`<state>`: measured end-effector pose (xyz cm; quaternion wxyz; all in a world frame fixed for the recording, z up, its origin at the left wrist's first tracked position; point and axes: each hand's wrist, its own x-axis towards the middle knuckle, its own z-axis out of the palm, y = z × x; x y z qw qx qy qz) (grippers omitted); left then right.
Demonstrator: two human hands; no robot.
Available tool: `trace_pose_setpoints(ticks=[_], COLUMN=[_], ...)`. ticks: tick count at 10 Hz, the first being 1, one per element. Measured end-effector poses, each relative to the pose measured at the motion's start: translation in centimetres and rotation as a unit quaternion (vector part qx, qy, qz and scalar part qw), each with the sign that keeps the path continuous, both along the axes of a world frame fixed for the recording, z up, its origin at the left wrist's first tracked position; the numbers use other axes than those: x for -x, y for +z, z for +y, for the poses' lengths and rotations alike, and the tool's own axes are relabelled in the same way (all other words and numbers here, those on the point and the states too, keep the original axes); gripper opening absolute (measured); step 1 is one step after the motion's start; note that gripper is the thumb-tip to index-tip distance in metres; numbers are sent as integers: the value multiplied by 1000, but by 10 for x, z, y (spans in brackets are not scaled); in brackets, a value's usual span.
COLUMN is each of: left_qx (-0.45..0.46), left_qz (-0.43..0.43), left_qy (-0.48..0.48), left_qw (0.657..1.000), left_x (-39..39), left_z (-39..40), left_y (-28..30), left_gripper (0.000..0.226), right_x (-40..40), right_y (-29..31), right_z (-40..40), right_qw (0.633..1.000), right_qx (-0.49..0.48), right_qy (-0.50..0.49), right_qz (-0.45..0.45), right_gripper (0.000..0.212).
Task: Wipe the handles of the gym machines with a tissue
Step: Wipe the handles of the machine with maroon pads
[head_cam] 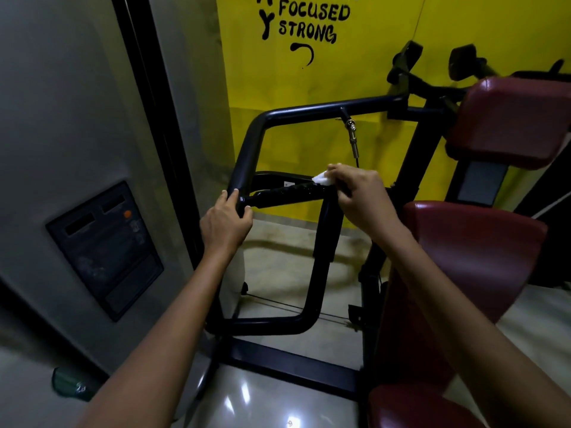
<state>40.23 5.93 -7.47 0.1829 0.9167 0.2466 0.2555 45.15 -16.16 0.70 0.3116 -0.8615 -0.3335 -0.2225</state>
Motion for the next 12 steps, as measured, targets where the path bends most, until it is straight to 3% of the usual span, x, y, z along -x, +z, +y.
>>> trace_pose_setpoints(ticks=[1, 2, 3, 4, 5, 6, 7, 8, 9, 10, 12], left_qx=[-4, -3, -4, -4, 1, 5, 8, 10, 10, 10, 9], left_qz=[-3, -4, -8, -7, -5, -7, -6, -10, -11, -9, -9], left_qy=[-1, 1, 0, 1, 2, 3, 1, -5, -6, -6, -6], left_qw=[1000, 1000, 1000, 1000, 1000, 1000, 1000, 1000, 1000, 1000, 1000], left_x=[-1, -1, -1, -3, -3, -2, -1, -1, -1, 0, 0], left_z=[0, 1, 1, 2, 2, 2, 1, 1, 2, 2, 2], left_y=[-1, -1, -2, -2, -1, -1, -1, -1, -2, -2, -1], left_gripper=[52, 52, 52, 52, 52, 52, 52, 52, 52, 52, 52], right_x=[-13, -19, -9, 0, -1, -10, -13, 2, 12, 17, 20], right_y=[16, 16, 1, -12, -9, 8, 15, -6, -32, -29, -28], right_z=[-3, -7, -12, -8, -3, -2, -3, -6, -7, -9, -14], right_qw=[990, 889, 821, 899, 974, 994, 988, 997, 998, 999, 998], right_qx=[-57, -274, -406, -364, -210, -86, -100, -64, -13, -13, -17], right_qy=[-3, 50, 52, 23, 21, -1, -33, -38, -8, 10, -16], right_qz=[128, 363, 399, 242, 80, 66, 111, -6, -65, -33, -63], right_gripper=[21, 20, 19, 24, 28, 26, 23, 25, 37, 36, 28])
